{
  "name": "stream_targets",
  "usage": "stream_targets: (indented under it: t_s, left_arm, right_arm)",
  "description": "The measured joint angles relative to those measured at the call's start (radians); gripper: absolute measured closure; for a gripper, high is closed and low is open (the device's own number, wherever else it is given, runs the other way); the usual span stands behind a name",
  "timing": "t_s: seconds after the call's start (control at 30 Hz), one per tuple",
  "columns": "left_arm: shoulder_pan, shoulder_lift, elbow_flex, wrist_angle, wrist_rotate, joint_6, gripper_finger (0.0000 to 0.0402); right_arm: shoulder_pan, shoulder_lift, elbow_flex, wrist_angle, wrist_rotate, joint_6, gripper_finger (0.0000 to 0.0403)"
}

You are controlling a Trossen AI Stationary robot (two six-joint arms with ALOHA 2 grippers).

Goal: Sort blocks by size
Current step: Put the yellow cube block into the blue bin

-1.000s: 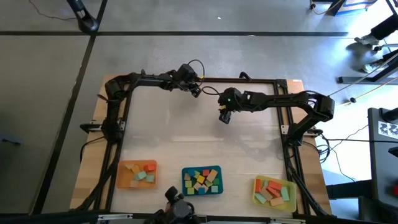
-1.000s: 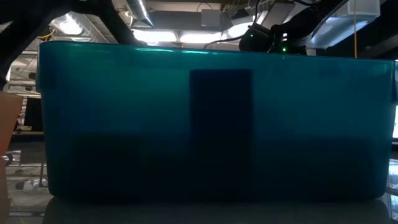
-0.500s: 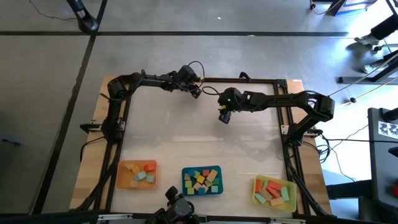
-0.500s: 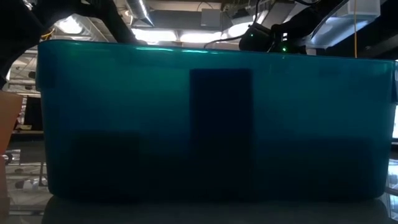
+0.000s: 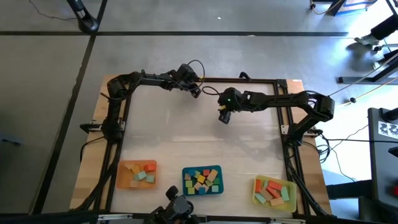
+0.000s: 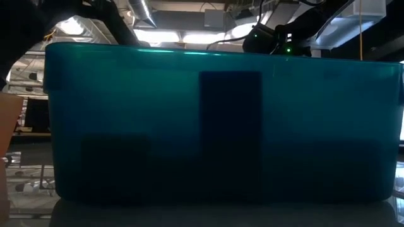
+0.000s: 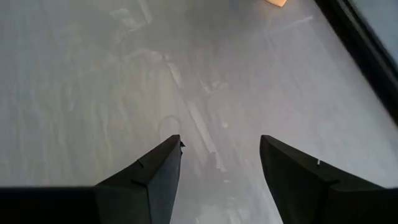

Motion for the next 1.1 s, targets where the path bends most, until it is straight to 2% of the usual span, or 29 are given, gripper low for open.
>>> stream_targets:
  t_s: [0.2,0.43,0.73,0.87,1.1]
  left_arm:
    - [-0.028,-0.093,-0.002,-0.094,-0.004,0.024,0.028]
    - [-0.148,-0.297,-0.001,-0.233,-0.004,0.104,0.0284]
    - [-0.417,-0.509,-0.001,-0.374,-0.003,0.145,0.0279]
    - [-0.556,-0.522,-0.001,-0.397,-0.003,0.114,0.0282]
    - [-0.795,-0.488,-0.001,-0.348,-0.003,0.018,0.028]
  right_arm:
    - [0.034,-0.076,-0.001,-0.16,-0.091,0.088,0.0185]
    - [0.128,-0.222,0.0,-0.332,-0.102,0.18,0.0185]
    - [0.31,-0.276,-0.002,-0.363,-0.101,0.297,0.0185]
    - [0.409,-0.277,-0.002,-0.359,-0.089,0.353,0.0185]
    - [0.588,-0.277,-0.002,-0.358,0.019,0.476,0.0185]
